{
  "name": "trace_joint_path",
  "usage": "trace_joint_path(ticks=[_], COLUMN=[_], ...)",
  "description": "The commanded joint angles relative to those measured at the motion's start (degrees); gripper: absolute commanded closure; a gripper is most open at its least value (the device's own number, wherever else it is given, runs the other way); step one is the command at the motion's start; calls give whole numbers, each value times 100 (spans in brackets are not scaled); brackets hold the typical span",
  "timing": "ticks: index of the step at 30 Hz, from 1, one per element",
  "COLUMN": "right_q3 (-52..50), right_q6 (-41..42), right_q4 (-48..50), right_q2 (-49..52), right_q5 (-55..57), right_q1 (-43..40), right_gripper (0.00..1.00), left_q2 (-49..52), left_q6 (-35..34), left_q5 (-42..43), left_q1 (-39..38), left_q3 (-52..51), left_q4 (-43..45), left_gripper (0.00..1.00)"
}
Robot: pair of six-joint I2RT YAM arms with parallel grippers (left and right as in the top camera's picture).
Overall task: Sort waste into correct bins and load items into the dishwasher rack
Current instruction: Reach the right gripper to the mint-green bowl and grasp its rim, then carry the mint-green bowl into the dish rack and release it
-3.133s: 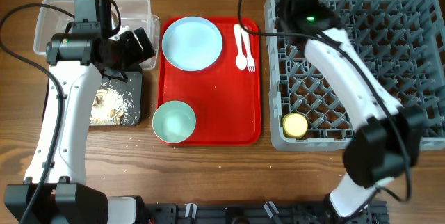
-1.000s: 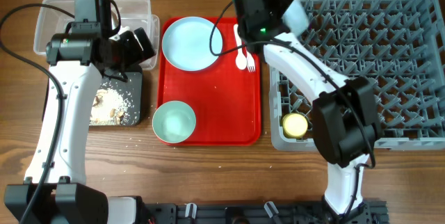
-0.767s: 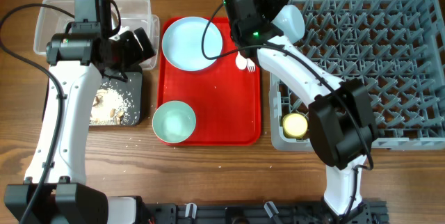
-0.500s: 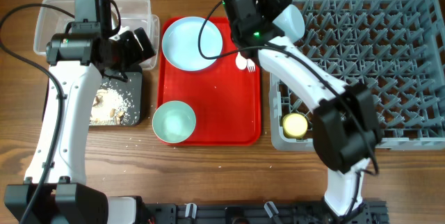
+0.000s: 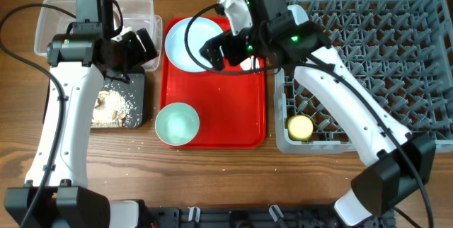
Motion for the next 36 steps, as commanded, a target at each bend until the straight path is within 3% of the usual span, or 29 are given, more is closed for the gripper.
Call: trace_joint_path(ticks=[1,17,26,34,36], right_q3=[-376,-935,-935,-935,-935], right_q6=[1134,2194,2417,2411,2430], right_q4=[-15,105,166,188,190], right_q2=[275,1172,1886,1919,1919], right_q5=[-566,551,470,402,396], right_q1=[142,1056,1207,1207,1207], right_gripper=[10,24,46,56,73], left_q2=[-79,-332,-1211,-1801,-1810], left_q6=[-11,24,326,313,313], left_q5=[28,199,-210,-404,-400], left_q1=[31,55,177,267,267], left_q3=[101,619,1314,1314,1314], left_q4=[0,28,22,57,31], left_gripper=[0,0,0,0,0])
